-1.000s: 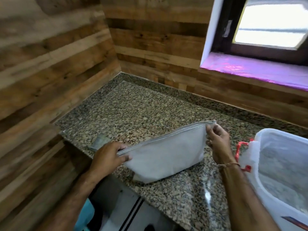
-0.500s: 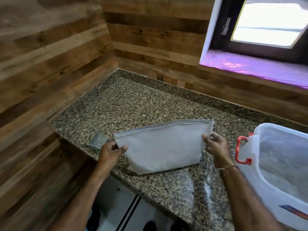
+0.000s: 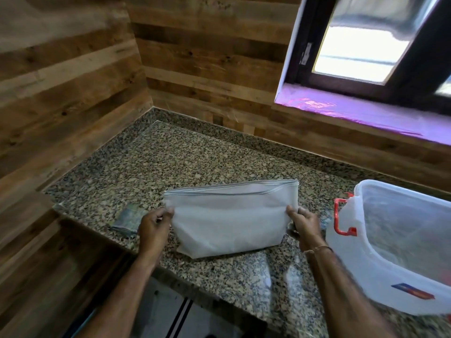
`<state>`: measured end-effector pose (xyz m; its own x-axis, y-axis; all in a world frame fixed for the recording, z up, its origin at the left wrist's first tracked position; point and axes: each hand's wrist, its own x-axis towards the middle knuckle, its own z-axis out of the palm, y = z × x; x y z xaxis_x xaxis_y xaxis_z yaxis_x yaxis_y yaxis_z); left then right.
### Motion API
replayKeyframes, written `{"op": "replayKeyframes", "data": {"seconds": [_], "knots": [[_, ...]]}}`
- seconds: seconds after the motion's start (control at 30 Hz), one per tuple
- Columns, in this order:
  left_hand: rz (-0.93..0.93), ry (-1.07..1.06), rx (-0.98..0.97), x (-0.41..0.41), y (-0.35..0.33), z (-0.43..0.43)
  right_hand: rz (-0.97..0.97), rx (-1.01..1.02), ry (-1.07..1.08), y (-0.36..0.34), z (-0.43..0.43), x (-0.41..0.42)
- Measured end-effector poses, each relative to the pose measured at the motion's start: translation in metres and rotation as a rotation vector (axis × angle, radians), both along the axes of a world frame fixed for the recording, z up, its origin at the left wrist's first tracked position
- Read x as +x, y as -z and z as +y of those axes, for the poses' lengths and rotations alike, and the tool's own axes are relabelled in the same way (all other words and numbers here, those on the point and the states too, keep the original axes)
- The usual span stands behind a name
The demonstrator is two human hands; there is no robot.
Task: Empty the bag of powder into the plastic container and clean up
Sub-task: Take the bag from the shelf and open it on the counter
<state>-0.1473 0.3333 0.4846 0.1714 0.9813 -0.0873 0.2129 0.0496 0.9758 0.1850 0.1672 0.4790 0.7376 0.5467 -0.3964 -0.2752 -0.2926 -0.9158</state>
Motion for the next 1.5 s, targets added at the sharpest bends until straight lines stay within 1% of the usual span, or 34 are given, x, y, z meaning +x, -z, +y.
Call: {"op": "replayKeyframes", "data": {"seconds": [0.1, 0.17, 0.2, 0.3, 0.4, 0.53, 0.57, 0.6, 0.73, 0.8, 0.83, 0.9, 0.93, 1.0, 1.07, 1.17, 1.27, 1.33, 1.4, 1.5], "knots": [[0.012, 0.167, -0.076, -0.015, 0.003, 0.009, 0.195, -0.037, -0.087, -0.001, -0.007, 0.005], [-0.012, 0.266, -0.177, -0.025, 0.000, 0.015, 0.299, -0.003, -0.159, -0.006, -0.010, 0.009], [-0.017, 0.282, -0.210, -0.027, -0.002, 0.016, 0.335, 0.023, -0.177, -0.009, -0.012, 0.011], [-0.140, 0.251, -0.276, -0.022, -0.006, 0.012, 0.382, 0.083, -0.179, -0.009, -0.017, 0.012], [-0.218, 0.189, -0.388, -0.015, -0.007, 0.010, 0.418, 0.177, -0.087, -0.002, -0.019, 0.004], [-0.420, 0.185, -0.618, -0.021, -0.011, 0.016, 0.507, 0.183, -0.041, 0.008, -0.021, 0.007], [-0.459, 0.201, -0.676, -0.023, -0.014, 0.020, 0.539, 0.198, -0.061, 0.008, -0.022, 0.012], [-0.458, 0.207, -0.722, -0.025, -0.018, 0.023, 0.550, 0.185, -0.078, 0.007, -0.022, 0.015], [-0.355, 0.251, -0.825, -0.019, -0.034, 0.029, 0.507, 0.103, -0.143, 0.005, -0.017, 0.022], [-0.296, 0.289, -0.793, -0.016, -0.034, 0.031, 0.423, 0.079, -0.235, 0.006, -0.014, 0.024], [-0.286, 0.299, -0.762, -0.016, -0.032, 0.031, 0.359, 0.067, -0.242, 0.003, -0.016, 0.021], [-0.302, 0.295, -0.702, -0.019, -0.027, 0.025, 0.310, 0.121, -0.221, 0.008, -0.021, 0.020], [-0.321, 0.301, -0.690, -0.023, -0.022, 0.020, 0.277, 0.115, -0.222, 0.009, -0.025, 0.017], [-0.342, 0.322, -0.732, -0.032, -0.011, 0.012, 0.171, -0.005, -0.295, 0.011, -0.031, 0.017], [-0.344, 0.369, -0.826, -0.040, -0.007, 0.011, 0.121, -0.108, -0.435, 0.006, -0.034, 0.022], [-0.195, 0.497, -0.932, -0.035, -0.010, 0.022, 0.238, -0.281, -0.515, -0.006, -0.025, 0.032], [-0.085, 0.576, -0.941, -0.015, -0.010, 0.034, 0.328, -0.507, -0.631, -0.028, -0.001, 0.030], [-0.045, 0.643, -0.923, -0.007, -0.010, 0.037, 0.286, -0.645, -0.634, -0.037, 0.009, 0.028], [0.002, 0.667, -0.940, -0.005, -0.001, 0.045, 0.232, -0.699, -0.601, -0.031, 0.018, 0.034], [-0.008, 0.654, -0.988, 0.002, 0.010, 0.050, 0.163, -0.781, -0.650, -0.014, 0.022, 0.035]]}}
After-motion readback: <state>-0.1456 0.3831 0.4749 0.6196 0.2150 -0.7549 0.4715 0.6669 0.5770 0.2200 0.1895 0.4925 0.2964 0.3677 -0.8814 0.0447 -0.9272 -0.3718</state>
